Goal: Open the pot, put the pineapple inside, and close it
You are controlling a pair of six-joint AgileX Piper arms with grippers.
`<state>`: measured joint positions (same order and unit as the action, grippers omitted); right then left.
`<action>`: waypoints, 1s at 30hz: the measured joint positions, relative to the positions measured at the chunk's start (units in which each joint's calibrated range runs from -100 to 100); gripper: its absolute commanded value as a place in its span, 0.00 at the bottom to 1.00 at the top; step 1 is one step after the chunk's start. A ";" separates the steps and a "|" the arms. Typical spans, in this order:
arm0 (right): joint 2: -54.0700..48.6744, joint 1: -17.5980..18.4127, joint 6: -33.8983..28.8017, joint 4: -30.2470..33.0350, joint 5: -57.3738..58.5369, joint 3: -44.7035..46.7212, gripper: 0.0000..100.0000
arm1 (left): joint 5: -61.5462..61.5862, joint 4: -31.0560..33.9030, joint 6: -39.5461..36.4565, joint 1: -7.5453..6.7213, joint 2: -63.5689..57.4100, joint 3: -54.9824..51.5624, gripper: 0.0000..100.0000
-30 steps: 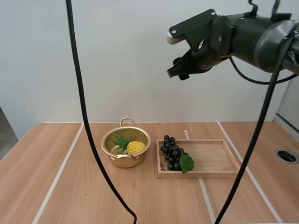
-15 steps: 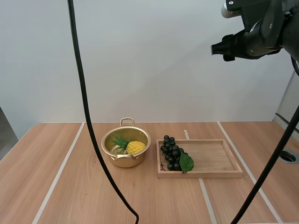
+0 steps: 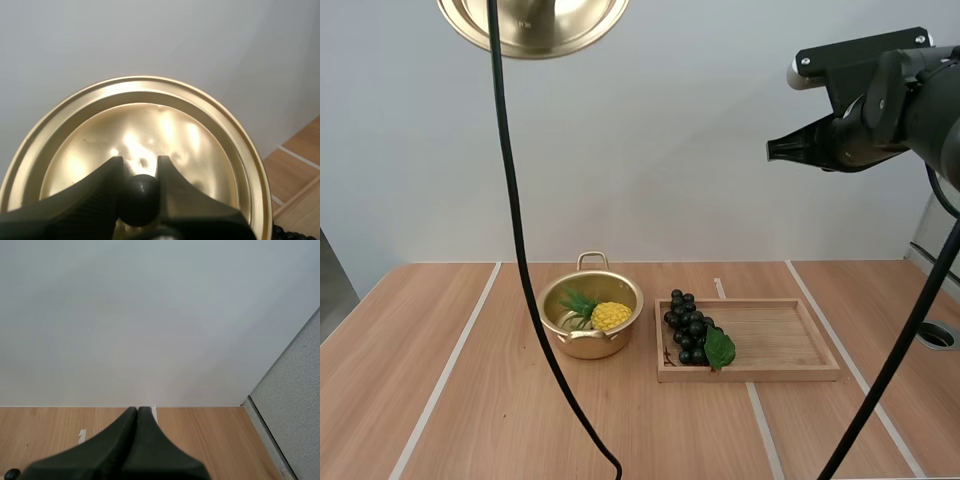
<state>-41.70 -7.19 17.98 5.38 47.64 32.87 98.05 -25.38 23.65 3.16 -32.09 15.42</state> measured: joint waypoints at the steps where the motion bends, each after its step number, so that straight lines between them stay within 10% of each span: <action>1: 0.00 0.00 0.00 0.00 -0.27 0.43 0.00 | 0.75 0.00 -0.15 0.00 0.60 -0.26 0.00; 30: 0.00 0.00 0.00 0.00 -23.38 22.39 0.00 | -13.92 -0.23 5.51 0.00 17.75 -41.34 0.00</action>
<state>-41.70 -7.19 17.98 5.38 24.27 55.25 84.14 -25.61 29.16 3.16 -14.34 -25.92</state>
